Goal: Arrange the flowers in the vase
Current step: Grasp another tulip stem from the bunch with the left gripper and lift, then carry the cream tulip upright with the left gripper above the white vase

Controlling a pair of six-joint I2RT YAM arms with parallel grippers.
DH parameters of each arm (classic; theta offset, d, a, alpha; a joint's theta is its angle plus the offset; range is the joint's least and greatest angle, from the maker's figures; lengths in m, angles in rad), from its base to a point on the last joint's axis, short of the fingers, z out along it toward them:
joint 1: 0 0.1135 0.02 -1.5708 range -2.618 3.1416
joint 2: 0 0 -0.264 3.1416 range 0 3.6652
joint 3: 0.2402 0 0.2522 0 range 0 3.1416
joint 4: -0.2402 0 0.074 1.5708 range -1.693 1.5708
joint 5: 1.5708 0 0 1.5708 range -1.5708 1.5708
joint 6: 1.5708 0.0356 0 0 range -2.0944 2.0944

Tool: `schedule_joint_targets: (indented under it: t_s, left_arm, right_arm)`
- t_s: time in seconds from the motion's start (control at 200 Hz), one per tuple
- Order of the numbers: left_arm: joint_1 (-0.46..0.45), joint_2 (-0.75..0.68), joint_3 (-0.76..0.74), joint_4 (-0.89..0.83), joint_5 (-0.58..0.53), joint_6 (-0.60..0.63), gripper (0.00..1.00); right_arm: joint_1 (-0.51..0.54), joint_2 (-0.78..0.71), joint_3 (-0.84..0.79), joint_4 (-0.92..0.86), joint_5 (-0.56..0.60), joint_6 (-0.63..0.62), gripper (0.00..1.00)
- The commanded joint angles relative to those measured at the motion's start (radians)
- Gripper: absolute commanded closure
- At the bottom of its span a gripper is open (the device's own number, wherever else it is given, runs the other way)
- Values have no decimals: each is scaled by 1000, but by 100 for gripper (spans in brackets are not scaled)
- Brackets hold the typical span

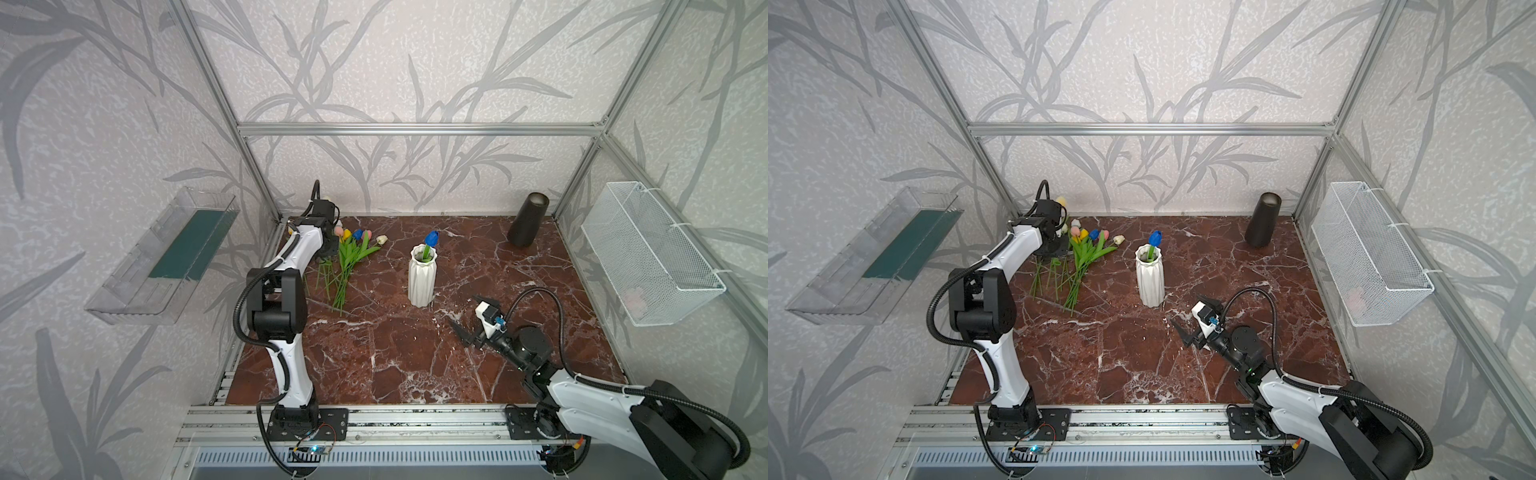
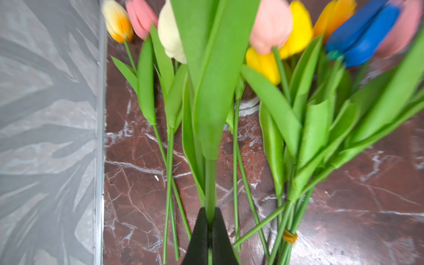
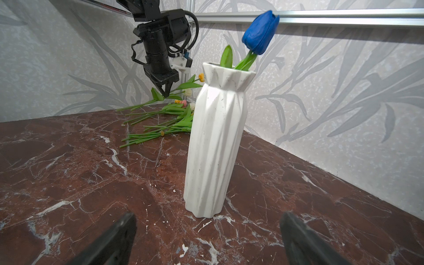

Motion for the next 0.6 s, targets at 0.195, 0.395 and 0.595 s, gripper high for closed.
schedule_joint_targets:
  t_s: [0.195, 0.395, 0.595]
  left_arm:
    - [-23, -179, -145, 125, 104, -30, 100]
    - [-31, -243, -227, 208, 161, -8, 100]
    - [-90, -411, -400, 444, 202, 16, 100]
  right_arm:
    - [6, -30, 27, 28, 4, 9, 2]
    - [6, -24, 29, 33, 1, 12, 2]
    - [7, -25, 28, 33, 3, 10, 2]
